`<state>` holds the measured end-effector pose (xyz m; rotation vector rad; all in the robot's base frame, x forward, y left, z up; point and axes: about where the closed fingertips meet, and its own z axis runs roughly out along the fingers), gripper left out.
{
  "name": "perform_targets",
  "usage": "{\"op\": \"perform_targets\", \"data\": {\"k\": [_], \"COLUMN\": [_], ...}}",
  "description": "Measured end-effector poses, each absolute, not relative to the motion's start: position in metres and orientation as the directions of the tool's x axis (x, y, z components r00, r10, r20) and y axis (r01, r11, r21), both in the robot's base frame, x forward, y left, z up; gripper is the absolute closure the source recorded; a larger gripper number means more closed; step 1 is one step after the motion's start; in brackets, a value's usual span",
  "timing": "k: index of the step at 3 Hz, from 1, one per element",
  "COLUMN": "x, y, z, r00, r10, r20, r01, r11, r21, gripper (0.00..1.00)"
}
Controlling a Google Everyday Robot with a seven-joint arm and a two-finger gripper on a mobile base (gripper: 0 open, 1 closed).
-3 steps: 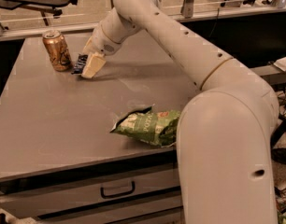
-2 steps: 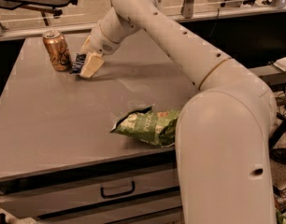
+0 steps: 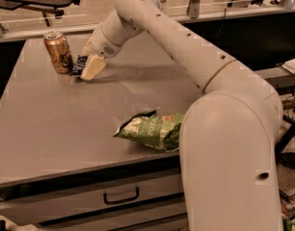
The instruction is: Move rxbar blueberry near orange can
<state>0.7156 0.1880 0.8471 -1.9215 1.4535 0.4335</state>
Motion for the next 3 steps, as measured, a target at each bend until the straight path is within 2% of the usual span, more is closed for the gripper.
{"op": "perform_targets", "data": {"k": [1,3], "x": [0.7150,0.7150], "y": [0.1900,0.1901], "z": [0.8450,0.8455], "r00": [0.321,0.321], "r10": [-0.711,-0.711], "r20": [-0.626,-0.625], "r01": [-0.938,-0.938], "r11": [-0.149,-0.149], "r21": [-0.313,-0.313], "gripper": [0.00,0.00]}}
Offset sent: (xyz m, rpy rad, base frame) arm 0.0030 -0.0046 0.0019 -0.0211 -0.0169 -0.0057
